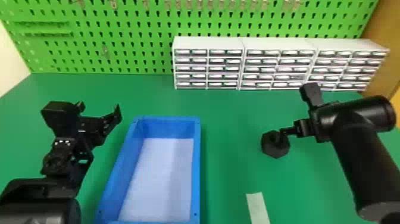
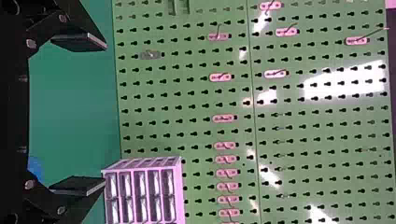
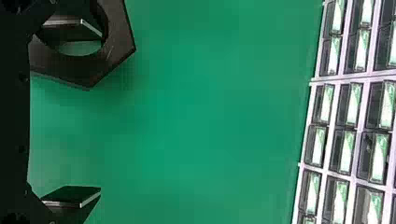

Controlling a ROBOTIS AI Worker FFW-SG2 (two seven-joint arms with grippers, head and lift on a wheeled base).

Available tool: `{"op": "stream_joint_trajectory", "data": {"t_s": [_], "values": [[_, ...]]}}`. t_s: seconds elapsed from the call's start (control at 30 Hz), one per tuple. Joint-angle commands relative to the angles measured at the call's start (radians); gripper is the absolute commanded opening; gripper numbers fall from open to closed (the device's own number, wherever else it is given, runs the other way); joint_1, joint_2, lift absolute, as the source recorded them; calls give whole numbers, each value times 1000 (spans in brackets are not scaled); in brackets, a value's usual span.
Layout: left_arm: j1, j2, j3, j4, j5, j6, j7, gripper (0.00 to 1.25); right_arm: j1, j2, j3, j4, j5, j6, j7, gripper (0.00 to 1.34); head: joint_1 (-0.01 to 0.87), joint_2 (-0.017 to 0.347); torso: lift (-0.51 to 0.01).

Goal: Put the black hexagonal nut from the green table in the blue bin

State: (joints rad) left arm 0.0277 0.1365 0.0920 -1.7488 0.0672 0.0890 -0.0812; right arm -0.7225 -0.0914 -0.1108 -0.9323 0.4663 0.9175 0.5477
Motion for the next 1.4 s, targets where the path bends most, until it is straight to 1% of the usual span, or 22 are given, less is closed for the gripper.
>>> {"op": "stream_joint_trajectory", "data": {"t_s": [0.0,0.17,0.37,0.53,0.77,0.9,1.0,1.13,1.37], "values": [[0,0,0,0,0,0,0,999,-2,5,-15,26,0,-22,0,1206,686,52,-97],[-2,0,-1,0,0,0,0,999,-5,16,-30,52,6,-49,-2,1206,686,52,-97],[-3,0,-1,0,0,0,0,999,-5,18,-41,70,6,-72,-11,1204,686,52,-97],[-5,0,0,0,3,0,0,999,-2,18,-47,82,6,-83,-18,1157,686,52,-97],[-3,0,-1,0,3,0,0,999,0,21,-49,102,6,-91,-25,1137,686,52,-97],[-5,0,0,0,3,0,0,999,2,22,-47,107,6,-92,-26,1101,686,52,-97],[-5,0,-3,0,2,0,0,999,2,22,-47,107,6,-94,-28,986,686,52,-97],[-3,0,-1,0,0,-2,0,999,3,22,-38,107,6,-95,-29,663,686,52,-97],[-5,0,-1,0,-6,0,0,999,3,25,-27,107,11,-95,-32,407,686,52,-97]]}}
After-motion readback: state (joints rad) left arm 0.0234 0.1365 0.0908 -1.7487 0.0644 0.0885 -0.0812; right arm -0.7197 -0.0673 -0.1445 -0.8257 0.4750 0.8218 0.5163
